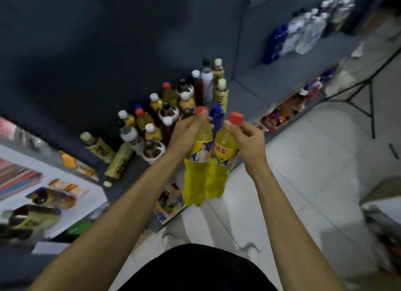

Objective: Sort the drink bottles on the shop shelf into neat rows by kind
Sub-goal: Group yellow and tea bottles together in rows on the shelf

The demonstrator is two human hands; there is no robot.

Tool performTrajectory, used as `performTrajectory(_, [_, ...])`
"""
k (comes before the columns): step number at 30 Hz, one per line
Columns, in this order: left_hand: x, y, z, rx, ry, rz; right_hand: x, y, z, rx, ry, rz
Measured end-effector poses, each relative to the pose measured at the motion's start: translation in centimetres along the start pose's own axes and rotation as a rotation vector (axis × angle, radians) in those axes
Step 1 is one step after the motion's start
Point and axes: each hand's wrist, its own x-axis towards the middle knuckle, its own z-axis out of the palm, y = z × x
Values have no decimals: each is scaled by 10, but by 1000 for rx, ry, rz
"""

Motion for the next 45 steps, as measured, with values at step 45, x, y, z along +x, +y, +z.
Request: performTrajectory(45, [376, 76, 559, 223, -251, 122, 462, -42, -494, -196, 265, 54])
